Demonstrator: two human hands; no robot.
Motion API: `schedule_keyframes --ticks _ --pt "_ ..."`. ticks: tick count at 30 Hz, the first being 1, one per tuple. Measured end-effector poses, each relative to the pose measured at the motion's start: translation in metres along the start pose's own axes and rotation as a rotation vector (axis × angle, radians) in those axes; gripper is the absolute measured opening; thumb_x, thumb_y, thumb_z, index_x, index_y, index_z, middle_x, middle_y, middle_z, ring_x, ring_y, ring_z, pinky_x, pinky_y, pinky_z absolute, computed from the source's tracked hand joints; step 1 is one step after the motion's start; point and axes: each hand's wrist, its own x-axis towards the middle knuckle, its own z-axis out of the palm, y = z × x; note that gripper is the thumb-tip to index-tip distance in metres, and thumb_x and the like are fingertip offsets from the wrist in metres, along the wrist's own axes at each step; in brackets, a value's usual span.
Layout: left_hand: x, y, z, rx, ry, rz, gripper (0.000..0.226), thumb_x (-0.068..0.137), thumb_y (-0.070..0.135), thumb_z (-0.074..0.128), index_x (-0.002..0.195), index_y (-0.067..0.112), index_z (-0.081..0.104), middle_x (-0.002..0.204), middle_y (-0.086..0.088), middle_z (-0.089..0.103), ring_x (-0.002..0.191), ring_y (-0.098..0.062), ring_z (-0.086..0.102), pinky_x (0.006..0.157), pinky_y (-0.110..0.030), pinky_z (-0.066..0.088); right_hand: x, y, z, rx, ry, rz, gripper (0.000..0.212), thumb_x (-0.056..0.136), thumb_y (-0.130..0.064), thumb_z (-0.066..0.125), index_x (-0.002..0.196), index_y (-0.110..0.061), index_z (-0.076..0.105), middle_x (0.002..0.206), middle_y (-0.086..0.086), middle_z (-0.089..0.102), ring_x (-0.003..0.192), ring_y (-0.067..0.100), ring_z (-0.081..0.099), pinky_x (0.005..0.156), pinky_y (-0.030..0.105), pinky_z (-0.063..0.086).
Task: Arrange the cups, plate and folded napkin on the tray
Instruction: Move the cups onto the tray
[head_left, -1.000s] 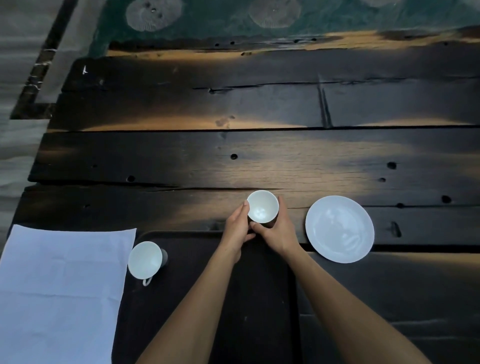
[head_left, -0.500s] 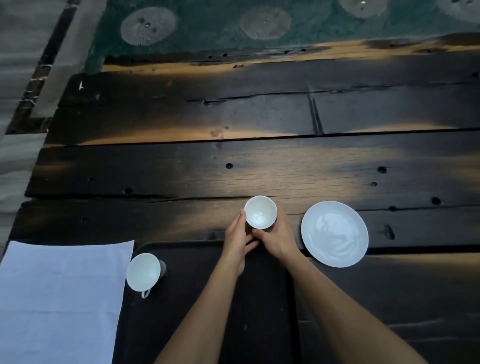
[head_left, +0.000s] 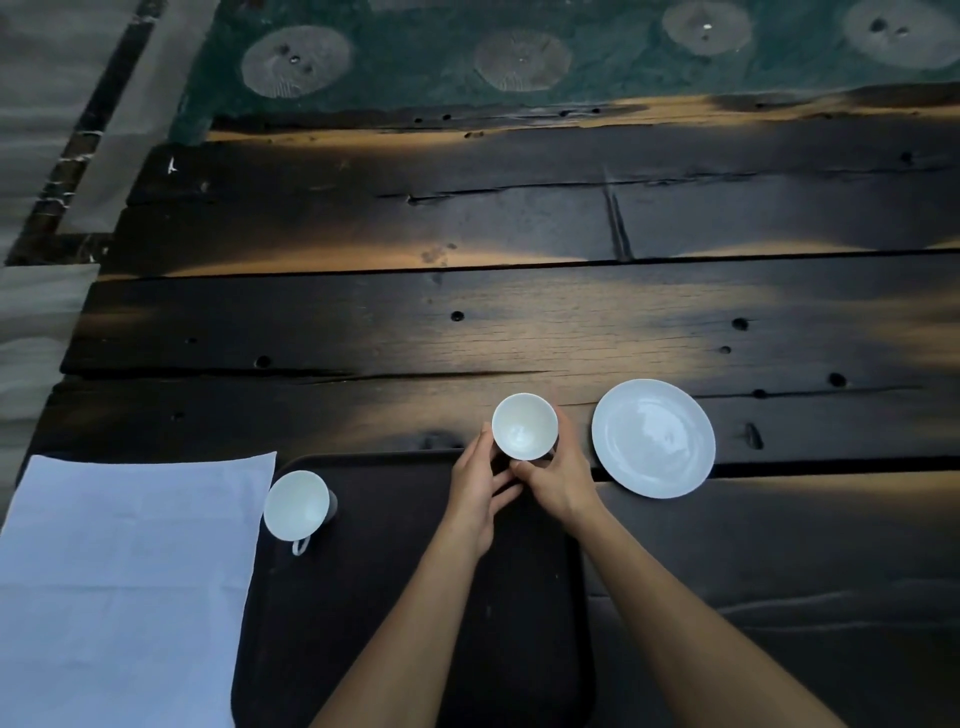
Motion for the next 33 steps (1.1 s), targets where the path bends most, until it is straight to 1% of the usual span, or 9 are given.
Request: schedule_keyframes --ticks 3,6,8,10,16,19,27,30,33 --pt "-0.013 -0.014 -0.008 -0.004 0.002 -0.005 0.020 0.099 0.050 0.054 0.111 0.041 0.068 0.102 0.019 0.078 0.101 -0.019 0.075 0.096 -0.045 0.057 -0.017 0.006 0.001 -0.026 -0.005 0.021 0.079 0.074 -0.004 0.074 0.138 -0.038 0.042 0.118 -0.027 0.057 0.120 0.009 0.056 0.099 0.028 0.045" --pt "-0.024 -0.030 -0.016 0.007 0.004 -0.016 0.019 0.099 0.050 0.055 0.112 0.043 0.067 0.100 0.021 0.077 0.104 -0.020 0.074 0.096 -0.044 0.057 -0.034 0.014 0.003 -0.039 -0.005 0.034 0.075 0.073 0.000 0.073 0.133 -0.035 0.043 0.121 -0.018 0.058 0.123 0.013 0.055 0.102 0.032 0.046" --pt "-0.030 -0.040 -0.023 0.007 0.008 -0.031 0.017 0.099 0.050 0.055 0.111 0.044 0.066 0.100 0.021 0.077 0.105 -0.020 0.074 0.095 -0.043 0.057 -0.045 0.019 0.005 -0.031 -0.007 0.047 0.075 0.071 -0.002 0.073 0.135 -0.030 0.045 0.130 -0.008 0.058 0.125 0.015 0.054 0.104 0.037 0.047" --pt "-0.036 -0.049 -0.029 0.015 0.013 -0.044 0.015 0.100 0.049 0.054 0.109 0.045 0.066 0.100 0.022 0.077 0.104 -0.020 0.074 0.096 -0.044 0.056 -0.055 0.025 0.007 -0.025 -0.015 0.056 0.078 0.071 -0.001 0.072 0.140 -0.025 0.044 0.136 -0.004 0.056 0.127 0.017 0.053 0.107 0.041 0.047" --pt "-0.049 -0.069 -0.038 0.025 0.024 -0.096 0.015 0.101 0.048 0.052 0.112 0.046 0.062 0.113 0.017 0.071 0.107 -0.021 0.071 0.102 -0.048 0.053 -0.073 0.038 0.013 -0.014 -0.030 0.102 0.084 0.061 -0.014 0.065 0.142 -0.022 0.042 0.128 -0.005 0.059 0.123 0.019 0.057 0.105 0.046 0.049" --pt "-0.051 -0.073 -0.039 0.035 0.014 -0.105 0.014 0.101 0.048 0.052 0.112 0.047 0.061 0.111 0.020 0.071 0.105 -0.019 0.072 0.101 -0.048 0.053 -0.077 0.041 0.013 -0.032 -0.028 0.120 0.086 0.060 -0.016 0.063 0.143 -0.021 0.040 0.130 -0.002 0.059 0.124 0.021 0.056 0.105 0.047 0.049" --pt "-0.045 -0.071 -0.037 0.056 -0.009 -0.113 0.013 0.101 0.047 0.053 0.109 0.049 0.063 0.107 0.023 0.071 0.105 -0.019 0.072 0.099 -0.046 0.054 -0.073 0.038 0.010 -0.054 -0.030 0.139 0.082 0.070 0.002 0.065 0.144 -0.022 0.039 0.130 -0.005 0.057 0.124 0.019 0.055 0.106 0.045 0.048" --pt "-0.043 -0.068 -0.035 0.050 -0.020 -0.119 0.020 0.104 0.043 0.050 0.120 0.047 0.060 0.115 0.021 0.069 0.106 -0.018 0.071 0.100 -0.046 0.054 -0.071 0.032 0.009 -0.035 -0.032 0.140 0.086 0.063 -0.010 0.065 0.144 -0.022 0.040 0.131 -0.005 0.055 0.125 0.018 0.054 0.106 0.044 0.048" --pt "-0.040 -0.067 -0.033 0.049 -0.014 -0.118 0.021 0.106 0.038 0.046 0.120 0.046 0.059 0.116 0.021 0.069 0.102 -0.016 0.072 0.098 -0.044 0.055 -0.069 0.029 0.008 -0.015 -0.041 0.141 0.089 0.058 -0.018 0.064 0.144 -0.021 0.040 0.133 -0.002 0.055 0.125 0.019 0.054 0.106 0.043 0.049"
